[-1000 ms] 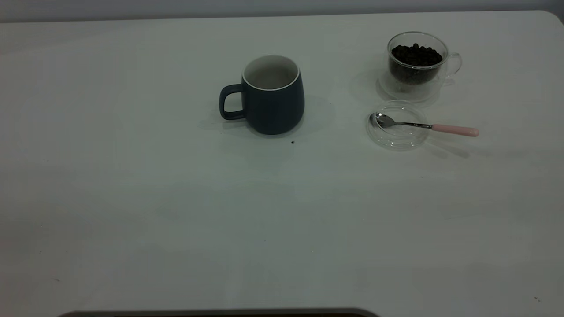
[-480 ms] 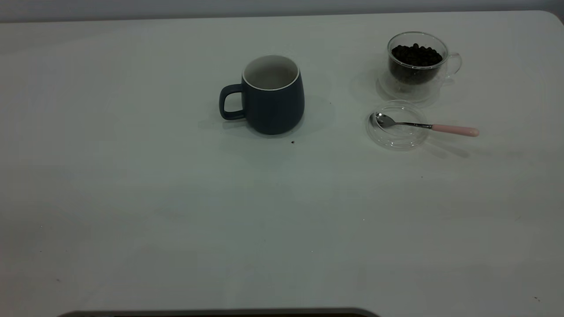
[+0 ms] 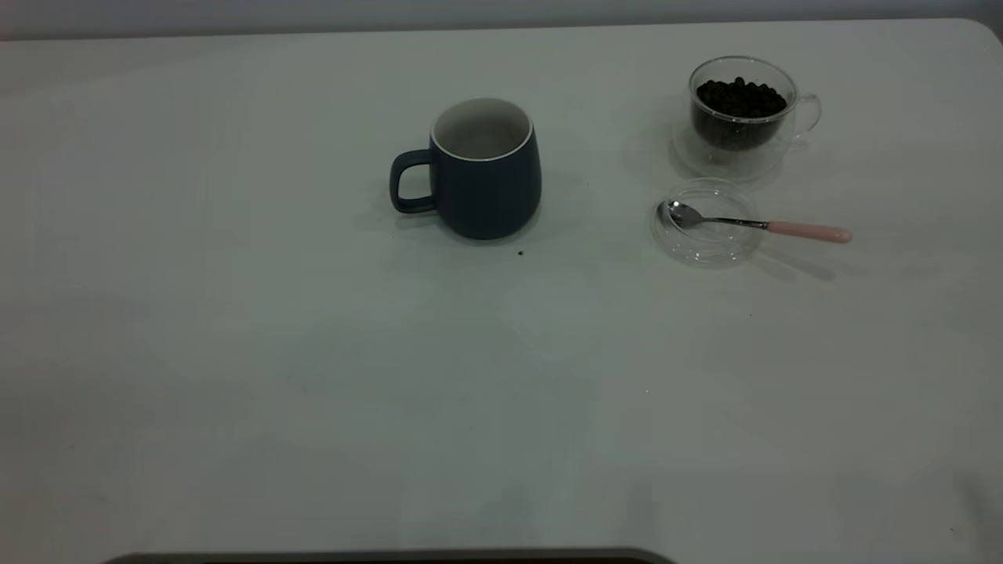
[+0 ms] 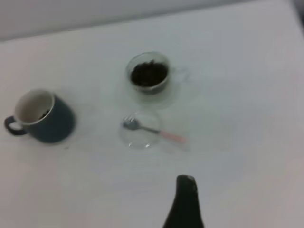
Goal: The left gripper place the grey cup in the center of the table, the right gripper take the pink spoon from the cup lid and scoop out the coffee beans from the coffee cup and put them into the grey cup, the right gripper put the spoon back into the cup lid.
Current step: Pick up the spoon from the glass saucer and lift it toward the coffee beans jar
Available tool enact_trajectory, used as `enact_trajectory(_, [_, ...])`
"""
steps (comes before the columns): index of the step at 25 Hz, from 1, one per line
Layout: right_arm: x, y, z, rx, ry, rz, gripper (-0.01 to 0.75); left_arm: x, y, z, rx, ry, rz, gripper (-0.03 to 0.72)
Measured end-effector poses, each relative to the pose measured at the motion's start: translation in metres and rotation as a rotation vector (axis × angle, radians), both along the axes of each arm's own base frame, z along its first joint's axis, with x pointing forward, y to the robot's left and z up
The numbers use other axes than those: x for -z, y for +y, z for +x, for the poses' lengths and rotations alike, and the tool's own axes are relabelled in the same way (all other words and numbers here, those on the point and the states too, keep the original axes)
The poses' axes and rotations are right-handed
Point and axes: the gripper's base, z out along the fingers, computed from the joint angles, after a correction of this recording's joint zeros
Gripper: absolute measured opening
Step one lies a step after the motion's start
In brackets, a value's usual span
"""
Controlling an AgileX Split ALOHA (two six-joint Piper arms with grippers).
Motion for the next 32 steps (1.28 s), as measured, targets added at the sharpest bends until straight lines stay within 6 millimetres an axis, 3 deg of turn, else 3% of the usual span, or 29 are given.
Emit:
enact_trajectory(5, [0.007,0.004,0.075,-0.041,0.176,0.038,0.677,0.0,0.0,0.0,0.0,0.0,0.0,0.569])
enact_trajectory(9, [0.04,0.006,0.131,-0.045,0.354,0.078,0.65,0.0,0.0,0.0,0.0,0.0,0.0,0.569])
enact_trajectory(13, [0.075,0.01,0.169,-0.071,0.431,0.125,0.644,0.0,0.0,0.0,0.0,0.0,0.0,0.569])
enact_trajectory(23, [0.158,-0.025,0.209,-0.077,0.476,0.431,0.639,0.0,0.0,0.0,-0.001,0.0,-0.001,0.569])
enact_trajectory(32, [0.242,-0.022,0.212,-0.018,0.502,0.613,0.631,0.0,0.0,0.0,-0.001,0.0,-0.001,0.569])
